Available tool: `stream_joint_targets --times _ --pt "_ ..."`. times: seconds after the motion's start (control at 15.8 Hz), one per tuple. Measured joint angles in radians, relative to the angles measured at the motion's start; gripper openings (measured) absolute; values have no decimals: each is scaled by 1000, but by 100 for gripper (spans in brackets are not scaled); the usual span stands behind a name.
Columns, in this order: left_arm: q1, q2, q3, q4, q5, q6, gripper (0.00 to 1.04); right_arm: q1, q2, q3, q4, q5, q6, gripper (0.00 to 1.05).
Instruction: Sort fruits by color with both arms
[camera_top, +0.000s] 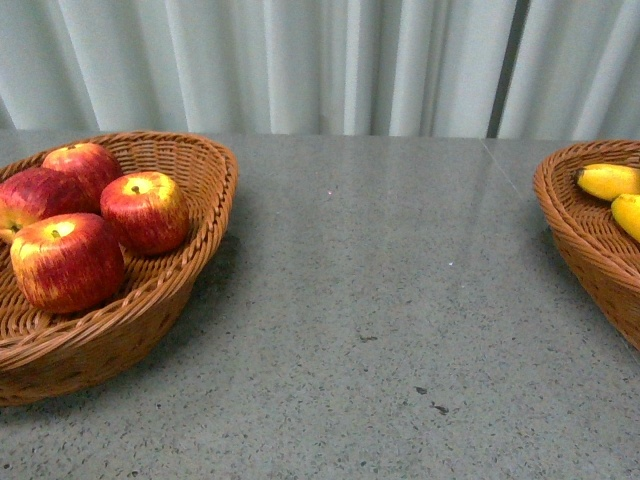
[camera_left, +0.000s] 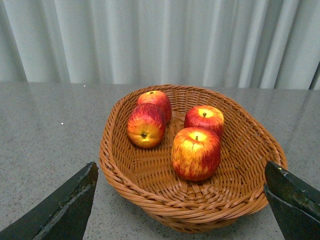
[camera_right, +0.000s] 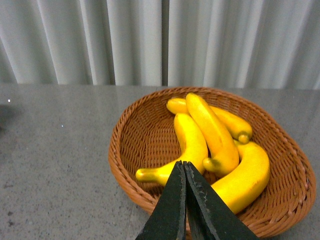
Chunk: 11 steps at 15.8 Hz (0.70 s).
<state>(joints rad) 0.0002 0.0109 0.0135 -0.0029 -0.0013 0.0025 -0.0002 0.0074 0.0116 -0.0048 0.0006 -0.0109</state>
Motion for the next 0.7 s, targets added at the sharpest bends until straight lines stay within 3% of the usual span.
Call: stream_joint_targets --times 0.25,0.32,0.57,0.63,0.7 --pt "0 0 0 0 0 0 98 0 -3 0 0 0 0 2" --pt "0 0 0 0 0 0 98 0 -3 0 0 0 0 7" --pt "0 0 0 0 0 0 98 0 -3 0 0 0 0 49" --pt "0 0 0 0 0 0 98 0 -3 0 0 0 0 69" --pt "0 0 0 0 0 0 98 0 -3 0 0 0 1 97"
